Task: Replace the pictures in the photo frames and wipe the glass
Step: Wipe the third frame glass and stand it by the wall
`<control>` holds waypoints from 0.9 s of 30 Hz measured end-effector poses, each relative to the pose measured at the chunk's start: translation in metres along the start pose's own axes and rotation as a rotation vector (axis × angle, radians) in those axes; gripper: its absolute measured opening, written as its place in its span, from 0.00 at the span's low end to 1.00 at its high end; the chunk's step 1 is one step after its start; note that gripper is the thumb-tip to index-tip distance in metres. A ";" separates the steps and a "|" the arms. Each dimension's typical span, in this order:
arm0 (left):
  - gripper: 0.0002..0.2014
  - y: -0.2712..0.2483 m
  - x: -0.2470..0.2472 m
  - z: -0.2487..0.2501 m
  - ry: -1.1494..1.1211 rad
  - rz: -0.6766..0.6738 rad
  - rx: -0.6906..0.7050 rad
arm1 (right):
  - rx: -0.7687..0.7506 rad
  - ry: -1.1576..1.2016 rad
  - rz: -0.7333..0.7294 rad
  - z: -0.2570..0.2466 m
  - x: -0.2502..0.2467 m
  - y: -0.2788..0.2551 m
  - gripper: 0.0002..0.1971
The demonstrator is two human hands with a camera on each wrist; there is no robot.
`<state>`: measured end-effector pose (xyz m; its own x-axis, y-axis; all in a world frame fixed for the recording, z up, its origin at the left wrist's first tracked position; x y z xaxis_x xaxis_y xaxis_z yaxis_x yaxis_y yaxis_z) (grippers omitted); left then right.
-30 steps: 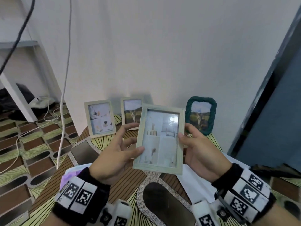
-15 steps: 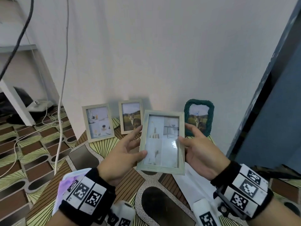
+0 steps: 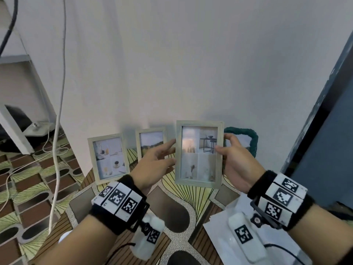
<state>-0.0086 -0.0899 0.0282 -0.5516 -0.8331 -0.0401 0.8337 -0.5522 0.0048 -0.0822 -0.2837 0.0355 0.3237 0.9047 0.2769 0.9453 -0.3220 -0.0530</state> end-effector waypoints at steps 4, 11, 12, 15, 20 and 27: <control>0.28 0.034 0.001 -0.006 -0.037 0.024 -0.017 | 0.000 -0.039 0.046 0.002 0.000 0.043 0.18; 0.29 0.093 -0.001 -0.034 -0.093 0.057 -0.097 | -0.051 -0.183 0.125 0.026 -0.006 0.114 0.18; 0.29 0.101 -0.002 -0.039 -0.096 0.069 -0.114 | -0.047 -0.191 0.134 0.030 -0.008 0.122 0.18; 0.27 0.123 -0.005 -0.051 -0.094 0.102 -0.154 | -0.030 -0.206 0.160 0.044 -0.011 0.145 0.18; 0.29 0.153 0.001 -0.068 -0.071 0.113 -0.142 | -0.019 -0.261 0.206 0.059 -0.020 0.173 0.20; 0.36 0.175 0.005 -0.096 -0.012 0.137 -0.139 | -0.011 -0.436 0.199 0.074 -0.021 0.189 0.27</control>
<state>0.1375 -0.1880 -0.0669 -0.4319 -0.9012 -0.0363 0.8963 -0.4244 -0.1288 0.0927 -0.3433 -0.0511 0.4877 0.8571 -0.1662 0.8634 -0.5017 -0.0536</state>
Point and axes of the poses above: each hand's wrist, its own y-axis towards the middle knuckle, its own x-axis out of the palm, z = x × y, the point moved 5 cm from there along y, towards the middle knuckle
